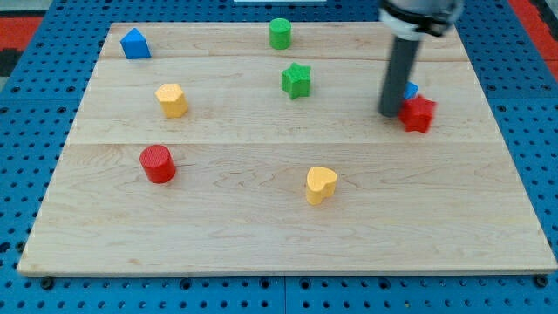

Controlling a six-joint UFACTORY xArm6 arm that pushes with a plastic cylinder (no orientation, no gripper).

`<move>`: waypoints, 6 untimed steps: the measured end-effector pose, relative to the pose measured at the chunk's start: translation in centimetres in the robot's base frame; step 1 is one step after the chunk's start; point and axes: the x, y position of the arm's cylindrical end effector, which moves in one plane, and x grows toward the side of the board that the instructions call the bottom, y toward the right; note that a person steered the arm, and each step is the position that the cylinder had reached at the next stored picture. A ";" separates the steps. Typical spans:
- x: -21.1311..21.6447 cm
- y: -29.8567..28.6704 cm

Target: Move blue cube towards top right of the board

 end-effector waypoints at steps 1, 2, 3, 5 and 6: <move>-3.3 0.9; -8.5 0.1; -11.6 1.1; -12.1 -3.6; -13.5 -12.9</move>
